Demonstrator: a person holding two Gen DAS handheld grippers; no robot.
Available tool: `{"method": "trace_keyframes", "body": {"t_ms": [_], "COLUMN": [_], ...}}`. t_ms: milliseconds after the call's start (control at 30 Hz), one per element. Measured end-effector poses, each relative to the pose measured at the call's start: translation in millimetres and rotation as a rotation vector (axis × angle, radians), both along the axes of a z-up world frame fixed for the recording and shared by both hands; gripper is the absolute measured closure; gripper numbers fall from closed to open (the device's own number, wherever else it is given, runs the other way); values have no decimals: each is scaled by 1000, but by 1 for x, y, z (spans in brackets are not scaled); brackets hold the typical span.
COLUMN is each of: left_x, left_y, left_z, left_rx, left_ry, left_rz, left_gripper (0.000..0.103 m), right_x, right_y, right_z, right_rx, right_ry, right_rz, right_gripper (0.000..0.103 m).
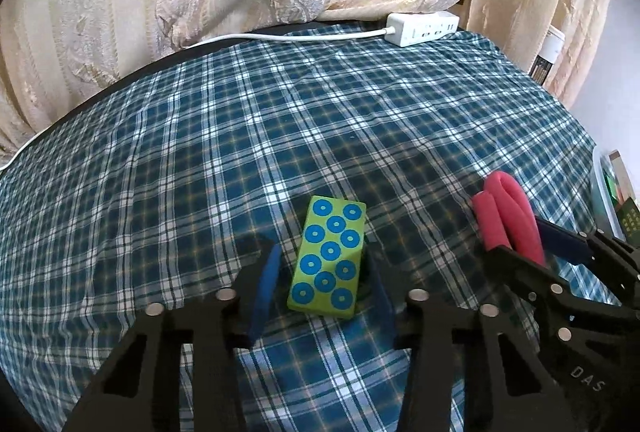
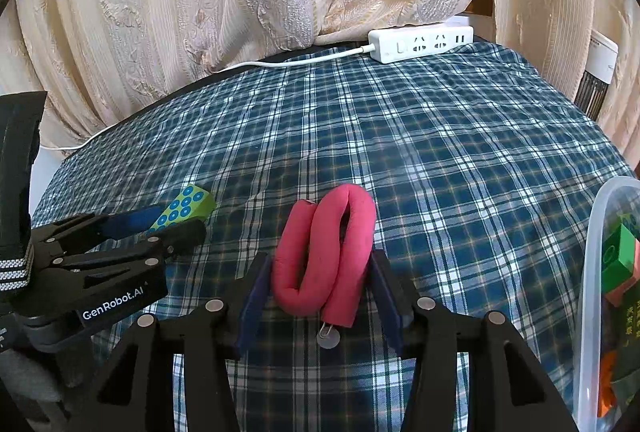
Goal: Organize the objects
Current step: 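Grasp the blue-dotted green block with the left tool while the right tool holds the loop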
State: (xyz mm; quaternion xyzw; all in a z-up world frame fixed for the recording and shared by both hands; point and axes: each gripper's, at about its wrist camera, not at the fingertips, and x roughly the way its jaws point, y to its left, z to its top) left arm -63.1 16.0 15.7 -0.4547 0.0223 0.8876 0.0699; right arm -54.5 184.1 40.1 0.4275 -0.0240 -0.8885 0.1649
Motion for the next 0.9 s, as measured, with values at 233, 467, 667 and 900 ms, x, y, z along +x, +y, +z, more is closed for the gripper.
{"method": "trace_keyframes", "body": {"t_ms": [233,467,667,900], "left_x": [4,10,16,24], "left_y": [3,2,5,10], "left_z": [1,6,11,16], "left_rx": [-12,-23,-34,-35], "left_ry": [10,31,50,66], "left_rz": [-9,-1,-4,-16], "left_gripper": [72,72,72,72], "right_x": [0,0,1,2], "right_y": [0,-1,-3,0], "right_z": [-1,-1,-1,1], "right_rx": [2,17,25,4], "right_ry": [0,3,4,3], "right_rz": [0,-1,-1,-7], "right_gripper": [50,50,50,52]}}
